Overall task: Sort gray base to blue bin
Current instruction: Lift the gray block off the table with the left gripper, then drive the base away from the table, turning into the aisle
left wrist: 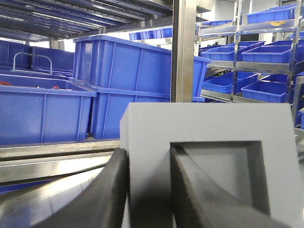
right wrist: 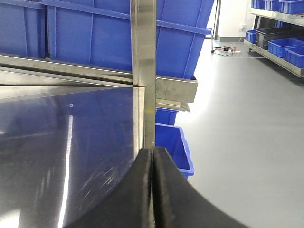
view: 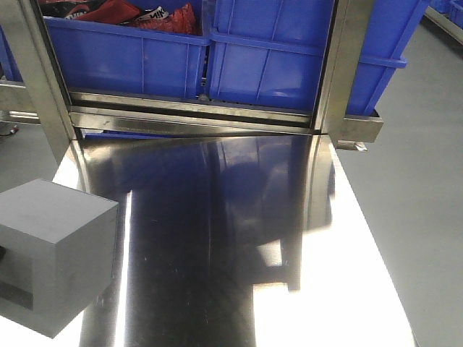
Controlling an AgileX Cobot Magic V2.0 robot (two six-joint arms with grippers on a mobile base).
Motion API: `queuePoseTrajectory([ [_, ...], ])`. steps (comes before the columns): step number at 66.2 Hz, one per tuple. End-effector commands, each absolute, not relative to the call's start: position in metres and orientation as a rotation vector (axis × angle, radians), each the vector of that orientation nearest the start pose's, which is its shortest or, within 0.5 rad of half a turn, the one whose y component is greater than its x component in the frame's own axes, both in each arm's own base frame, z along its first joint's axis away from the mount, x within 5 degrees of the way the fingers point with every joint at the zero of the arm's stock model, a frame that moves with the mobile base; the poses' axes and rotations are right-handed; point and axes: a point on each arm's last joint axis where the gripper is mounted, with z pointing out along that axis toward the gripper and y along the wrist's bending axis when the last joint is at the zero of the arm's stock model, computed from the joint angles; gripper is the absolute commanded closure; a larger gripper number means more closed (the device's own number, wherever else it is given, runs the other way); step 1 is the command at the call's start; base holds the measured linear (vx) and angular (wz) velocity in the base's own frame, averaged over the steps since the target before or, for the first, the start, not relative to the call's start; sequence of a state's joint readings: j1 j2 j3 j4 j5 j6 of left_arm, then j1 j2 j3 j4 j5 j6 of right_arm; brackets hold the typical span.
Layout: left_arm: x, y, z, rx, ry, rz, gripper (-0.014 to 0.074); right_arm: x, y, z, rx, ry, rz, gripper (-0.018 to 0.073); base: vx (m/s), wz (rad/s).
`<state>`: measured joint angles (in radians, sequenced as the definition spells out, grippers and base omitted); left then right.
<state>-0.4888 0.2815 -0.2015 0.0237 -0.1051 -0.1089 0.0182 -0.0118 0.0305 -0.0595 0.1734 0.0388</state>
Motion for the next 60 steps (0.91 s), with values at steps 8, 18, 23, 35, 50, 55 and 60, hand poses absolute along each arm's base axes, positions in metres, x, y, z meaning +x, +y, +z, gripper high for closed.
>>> queuePoseTrajectory([
  [8,0.0689,-0.0373,0.2918,0.266,1.315,-0.502,0.0602,0.0565,0.0002,0.1903,-0.031,1.604,-0.019,0.0568,-0.01,-0.06],
  [18,0.0689,-0.0373,0.2918,0.266,1.315,-0.502,0.0602,0.0565,0.0002,0.1903,-0.031,1.604,-0.019,0.0568,-0.04,-0.19],
  [23,0.0689,-0.0373,0.2918,0.266,1.315,-0.502,0.0602,0.0565,0.0002,0.1903,-0.031,1.604,-0.019,0.0568,-0.07,-0.33],
  [35,0.0689,-0.0373,0.2918,0.266,1.315,-0.502,0.0602,0.0565,0.0002,0.1903,-0.031,1.604,-0.019,0.0568,-0.1,-0.48],
  [50,0.0689,-0.0373,0.2918,0.266,1.315,-0.502,0.0602,0.0565,0.0002,0.1903,-0.031,1.604,-0.019,0.0568,-0.14,-0.58],
  [55,0.069,-0.0373,0.2917,0.266,1.316,-0.502,0.0602,0.0565,0.0002,0.1903,-0.031,1.604,-0.019,0.0568,-0.14,-0.58],
  [60,0.069,-0.0373,0.2917,0.266,1.316,-0.502,0.0602,0.0565,0.0002,0.1903,-0.031,1.604,-0.019,0.0568,-0.14,-0.57],
])
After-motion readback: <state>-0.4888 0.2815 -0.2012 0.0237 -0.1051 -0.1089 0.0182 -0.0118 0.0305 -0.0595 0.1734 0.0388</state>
